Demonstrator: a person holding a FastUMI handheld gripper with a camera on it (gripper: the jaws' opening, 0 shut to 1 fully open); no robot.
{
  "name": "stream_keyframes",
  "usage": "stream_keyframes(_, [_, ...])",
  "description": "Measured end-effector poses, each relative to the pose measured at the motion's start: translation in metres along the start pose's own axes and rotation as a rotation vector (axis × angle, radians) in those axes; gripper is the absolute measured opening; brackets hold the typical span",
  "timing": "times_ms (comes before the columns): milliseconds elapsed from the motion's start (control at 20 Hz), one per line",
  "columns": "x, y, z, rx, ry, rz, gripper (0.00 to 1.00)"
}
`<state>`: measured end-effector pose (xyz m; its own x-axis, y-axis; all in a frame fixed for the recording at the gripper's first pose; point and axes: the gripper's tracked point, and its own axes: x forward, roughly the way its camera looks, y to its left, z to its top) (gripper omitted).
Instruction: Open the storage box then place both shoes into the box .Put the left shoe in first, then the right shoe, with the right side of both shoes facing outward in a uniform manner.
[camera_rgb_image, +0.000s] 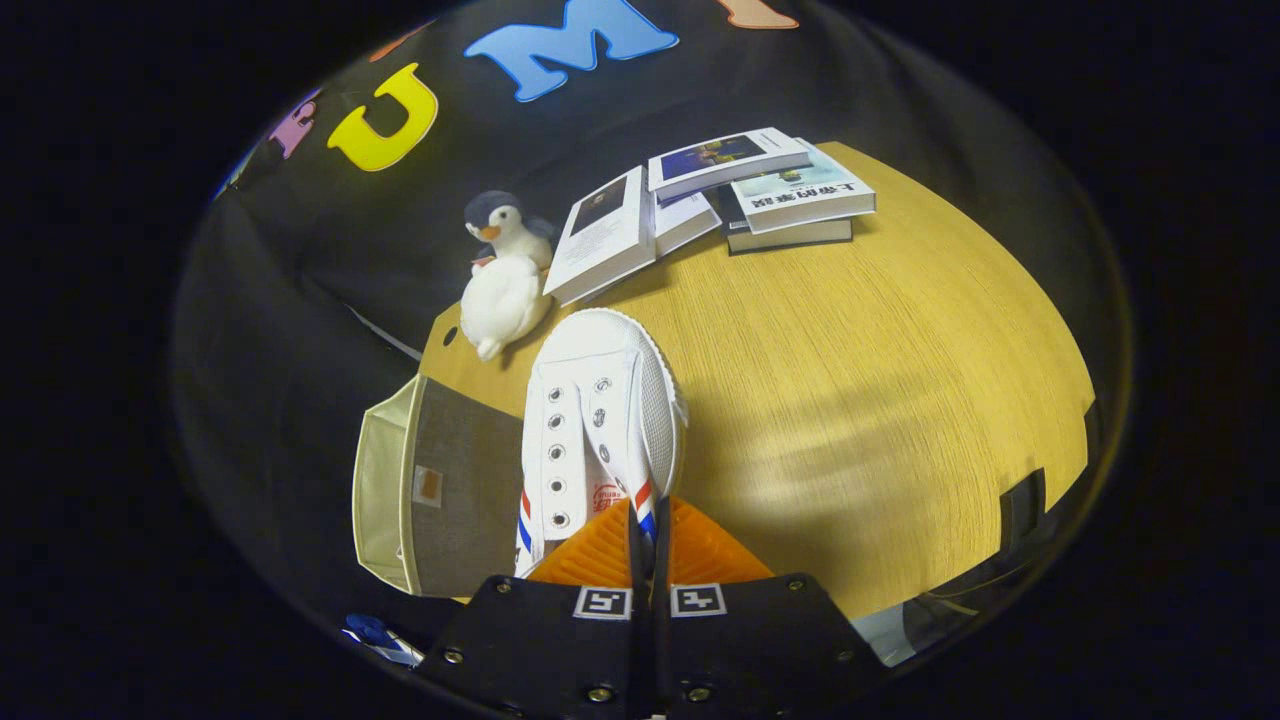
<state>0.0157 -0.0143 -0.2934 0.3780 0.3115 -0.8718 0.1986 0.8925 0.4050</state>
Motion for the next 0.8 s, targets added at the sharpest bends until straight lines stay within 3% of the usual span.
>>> stream_keyframes(800, [0.004, 0.147, -0.001, -0.039, 0.029, 0.125, 0.0])
